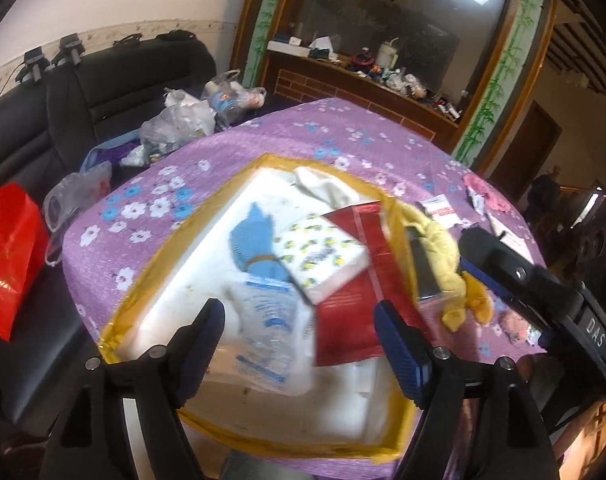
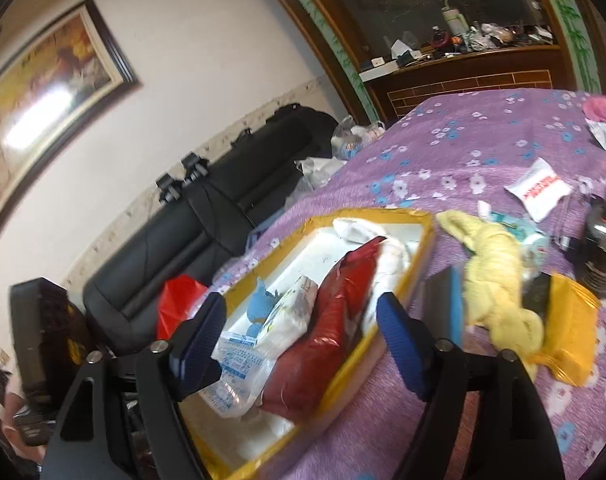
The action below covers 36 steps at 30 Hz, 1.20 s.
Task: Organize soft objects
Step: 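Move the left tool to the pink fluffy pom-pom while the right tool reaches the green-printed white packet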
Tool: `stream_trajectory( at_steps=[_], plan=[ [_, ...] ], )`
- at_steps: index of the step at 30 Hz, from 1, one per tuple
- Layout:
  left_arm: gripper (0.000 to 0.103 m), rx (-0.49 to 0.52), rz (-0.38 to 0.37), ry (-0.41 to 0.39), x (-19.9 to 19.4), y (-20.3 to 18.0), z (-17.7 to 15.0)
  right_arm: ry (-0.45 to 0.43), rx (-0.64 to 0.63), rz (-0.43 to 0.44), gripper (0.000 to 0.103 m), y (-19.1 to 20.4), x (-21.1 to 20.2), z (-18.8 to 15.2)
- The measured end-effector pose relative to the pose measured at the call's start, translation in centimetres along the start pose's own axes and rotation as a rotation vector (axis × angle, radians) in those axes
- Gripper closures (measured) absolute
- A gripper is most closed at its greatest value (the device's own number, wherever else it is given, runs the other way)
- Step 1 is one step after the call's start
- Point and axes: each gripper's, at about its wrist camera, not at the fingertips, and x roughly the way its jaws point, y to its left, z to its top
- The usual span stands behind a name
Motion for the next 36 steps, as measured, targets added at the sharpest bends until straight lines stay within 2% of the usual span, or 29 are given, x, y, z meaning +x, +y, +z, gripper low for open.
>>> stream_trajectory(
  at_steps=[8,12,15,20,23,27,31,33,36],
  plan=[
    [0.016,0.053,-0.06,-0.061,-1.4,-3.8,-0.2,0.008,0.133,-0.014,0.018,-5.4,-3.9,-2.0],
    [0.016,0.097,-0.093,-0.049,-1.2,-6.3,-0.4,0.01,0.183,-0.054,0.018,-7.4,-5.1,-2.8],
    [0.016,0.131,-0.11,-0.052,-1.2,-8.2,-0.6,0.006,0.179,-0.084,0.018,-8.1,-6.1,-3.0],
    [0.016,0.189,-0.131,-0.043,-0.5,-11.2,-1.1,0.017,0.16,-0.186,0.018,-9.6,-7.5,-3.5],
    [0.016,0.215,-0.143,-0.018,0.4,-12.5,-1.5,0.012,0.181,-0.2,0.018,-11.0,-8.2,-3.4],
    [0.016,0.248,-0.176,0.022,1.2,-14.0,-1.9,-0.044,0.201,-0.238,0.018,-12.8,-10.8,-2.3],
    [0.016,0.286,-0.216,0.056,2.0,-15.6,-2.2,-0.083,0.226,-0.381,0.018,-15.1,-13.5,-0.4],
    [0.016,0.304,-0.234,0.068,2.5,-16.7,-2.4,-0.061,0.221,-0.504,0.018,-16.7,-13.9,0.6],
    [0.016,0.334,-0.263,0.094,3.4,-18.4,-2.7,-0.023,0.234,-0.574,0.018,-18.7,-13.9,1.0]
  ],
)
